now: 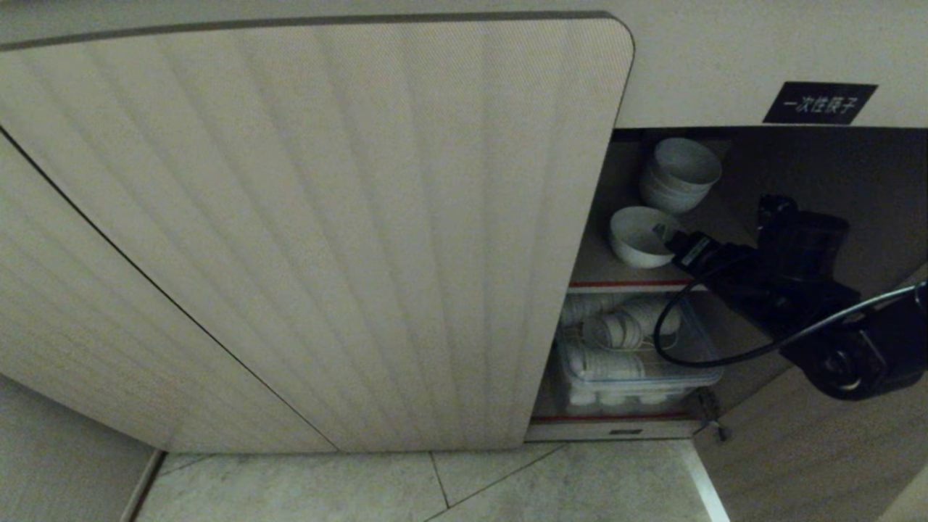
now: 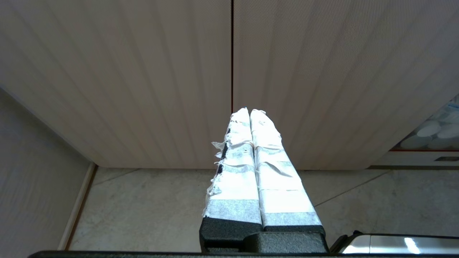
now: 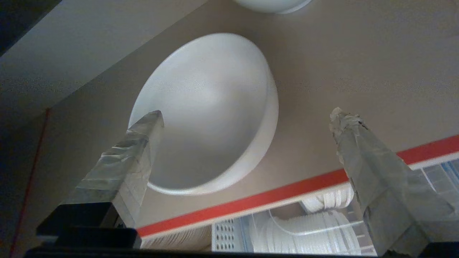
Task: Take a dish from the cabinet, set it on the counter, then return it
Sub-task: Take the bowl from the cabinet
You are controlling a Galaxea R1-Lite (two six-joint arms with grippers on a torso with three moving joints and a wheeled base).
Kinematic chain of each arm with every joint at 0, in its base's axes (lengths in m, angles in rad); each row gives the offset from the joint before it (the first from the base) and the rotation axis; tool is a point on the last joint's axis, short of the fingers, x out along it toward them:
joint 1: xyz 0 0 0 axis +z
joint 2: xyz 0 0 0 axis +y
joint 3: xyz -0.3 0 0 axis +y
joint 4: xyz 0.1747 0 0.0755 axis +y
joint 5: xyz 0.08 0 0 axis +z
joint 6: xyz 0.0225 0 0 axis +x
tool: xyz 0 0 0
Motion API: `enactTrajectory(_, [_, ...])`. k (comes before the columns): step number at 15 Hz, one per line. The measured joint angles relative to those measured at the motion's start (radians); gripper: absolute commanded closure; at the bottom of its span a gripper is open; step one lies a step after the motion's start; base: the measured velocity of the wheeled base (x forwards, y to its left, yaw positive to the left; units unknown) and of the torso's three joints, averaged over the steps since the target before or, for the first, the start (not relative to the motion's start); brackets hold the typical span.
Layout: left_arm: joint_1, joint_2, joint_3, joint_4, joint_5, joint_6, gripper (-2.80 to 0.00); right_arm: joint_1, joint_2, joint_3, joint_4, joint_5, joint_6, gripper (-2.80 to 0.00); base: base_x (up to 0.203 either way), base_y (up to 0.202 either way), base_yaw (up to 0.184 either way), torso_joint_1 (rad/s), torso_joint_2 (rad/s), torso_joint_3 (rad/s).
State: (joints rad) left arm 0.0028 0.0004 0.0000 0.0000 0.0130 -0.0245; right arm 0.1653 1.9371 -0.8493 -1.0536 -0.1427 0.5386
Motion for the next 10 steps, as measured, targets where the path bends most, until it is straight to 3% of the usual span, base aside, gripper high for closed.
enactTrajectory(10, [0.000,0.000,0.000,0.000,0.000,0.000,0.00,0.001,0.050,-0.061,0.008,-0.039,-0.046,-2.80,0.000,0.000,0.000,0.000,0.00,0.000])
